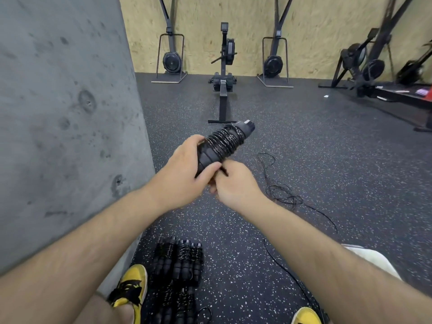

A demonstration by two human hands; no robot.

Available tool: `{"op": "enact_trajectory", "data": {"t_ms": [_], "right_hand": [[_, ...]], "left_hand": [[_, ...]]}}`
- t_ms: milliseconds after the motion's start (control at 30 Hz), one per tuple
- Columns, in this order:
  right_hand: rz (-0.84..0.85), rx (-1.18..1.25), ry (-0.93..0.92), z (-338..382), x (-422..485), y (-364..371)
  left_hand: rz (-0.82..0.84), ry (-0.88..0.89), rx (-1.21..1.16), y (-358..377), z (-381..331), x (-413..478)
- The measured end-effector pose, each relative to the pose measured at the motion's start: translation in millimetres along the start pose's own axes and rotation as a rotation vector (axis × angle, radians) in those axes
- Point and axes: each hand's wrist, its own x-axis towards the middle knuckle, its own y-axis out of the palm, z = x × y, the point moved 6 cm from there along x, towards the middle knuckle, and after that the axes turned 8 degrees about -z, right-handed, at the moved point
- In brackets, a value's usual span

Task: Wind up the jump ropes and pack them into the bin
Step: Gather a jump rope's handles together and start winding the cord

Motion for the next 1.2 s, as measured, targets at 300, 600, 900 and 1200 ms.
{"op": "enact_trajectory", "data": {"t_ms": [300, 600, 900, 1200], "right_hand": [[-0.305, 0.190, -0.264, 32, -20, -30], [-0.094, -0.208, -0.815, 57, -35, -28], [-0.241, -0.184, -0.909, 61, -31, -48], [-0.050, -0.033, -0.839, 62, -33, -45]], "left_hand": [[-0.044, -0.098, -0.478, -15, -16, -1], [-0.047, -0.367, -0.923, -16, -18, 0], [0.020, -0.396, -1.100, -12, -28, -2], [0.059, -0.382, -1.173, -9, -25, -3]]}}
